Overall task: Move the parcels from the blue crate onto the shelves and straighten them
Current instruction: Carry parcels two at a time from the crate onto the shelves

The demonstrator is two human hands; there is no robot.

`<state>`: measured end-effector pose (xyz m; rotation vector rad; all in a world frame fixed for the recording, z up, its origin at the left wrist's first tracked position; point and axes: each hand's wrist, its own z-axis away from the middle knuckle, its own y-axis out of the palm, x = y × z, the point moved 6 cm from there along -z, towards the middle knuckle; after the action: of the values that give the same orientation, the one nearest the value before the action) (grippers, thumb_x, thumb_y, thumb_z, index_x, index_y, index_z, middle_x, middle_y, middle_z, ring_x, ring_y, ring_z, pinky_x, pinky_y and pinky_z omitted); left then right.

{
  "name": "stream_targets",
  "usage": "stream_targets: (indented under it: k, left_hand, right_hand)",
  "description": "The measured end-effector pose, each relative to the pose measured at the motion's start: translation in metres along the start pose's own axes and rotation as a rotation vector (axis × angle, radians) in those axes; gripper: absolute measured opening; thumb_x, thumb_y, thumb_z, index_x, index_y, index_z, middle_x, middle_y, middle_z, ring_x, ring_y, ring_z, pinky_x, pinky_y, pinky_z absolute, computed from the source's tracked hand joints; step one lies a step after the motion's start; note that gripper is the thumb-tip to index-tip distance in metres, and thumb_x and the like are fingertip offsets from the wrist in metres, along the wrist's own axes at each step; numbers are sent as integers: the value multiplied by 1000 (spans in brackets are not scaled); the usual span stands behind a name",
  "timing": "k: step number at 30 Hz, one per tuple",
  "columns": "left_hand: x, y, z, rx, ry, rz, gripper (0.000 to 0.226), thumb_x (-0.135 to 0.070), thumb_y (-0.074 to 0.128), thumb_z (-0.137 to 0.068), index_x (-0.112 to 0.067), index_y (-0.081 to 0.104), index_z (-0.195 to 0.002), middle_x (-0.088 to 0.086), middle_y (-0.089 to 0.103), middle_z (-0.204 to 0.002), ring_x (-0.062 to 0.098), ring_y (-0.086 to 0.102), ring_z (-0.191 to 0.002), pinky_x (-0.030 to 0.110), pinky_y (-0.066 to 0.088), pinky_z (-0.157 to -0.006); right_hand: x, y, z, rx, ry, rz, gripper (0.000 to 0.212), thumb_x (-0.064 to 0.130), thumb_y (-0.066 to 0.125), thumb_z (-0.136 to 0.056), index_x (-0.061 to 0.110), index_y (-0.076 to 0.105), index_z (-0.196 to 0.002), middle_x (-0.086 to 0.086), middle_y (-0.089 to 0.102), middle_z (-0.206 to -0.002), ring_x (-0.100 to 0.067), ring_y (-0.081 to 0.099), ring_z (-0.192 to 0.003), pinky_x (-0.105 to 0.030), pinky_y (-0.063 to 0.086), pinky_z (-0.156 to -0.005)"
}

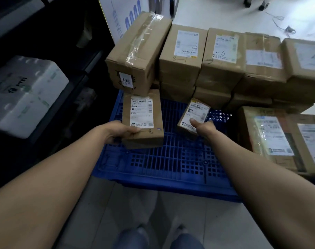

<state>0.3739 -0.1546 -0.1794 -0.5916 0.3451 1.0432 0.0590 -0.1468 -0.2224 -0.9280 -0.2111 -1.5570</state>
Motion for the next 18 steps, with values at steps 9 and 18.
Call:
stream_targets:
  k: [9, 18]
  left_hand:
    - [-6, 28, -19, 20, 23, 146, 39, -30, 79, -71, -19, 62, -105, 2, 67, -100, 19, 60, -88, 32, 44, -62]
    - [-2, 34, -23, 145, 35, 117, 47, -27, 78, -69, -16, 62, -112, 9, 67, -107, 27, 61, -98, 43, 50, -85]
  right_hand:
    - [-5, 25, -6, 182, -36, -100, 54, 4, 69, -83, 11, 44, -130, -11, 58, -128, -29, 58, -110, -37, 50, -74]
    - [-10, 34, 1, 292, 54, -189, 45, 7, 59, -87, 7, 43, -130, -17, 62, -117, -23, 61, -70, -19, 41, -32]
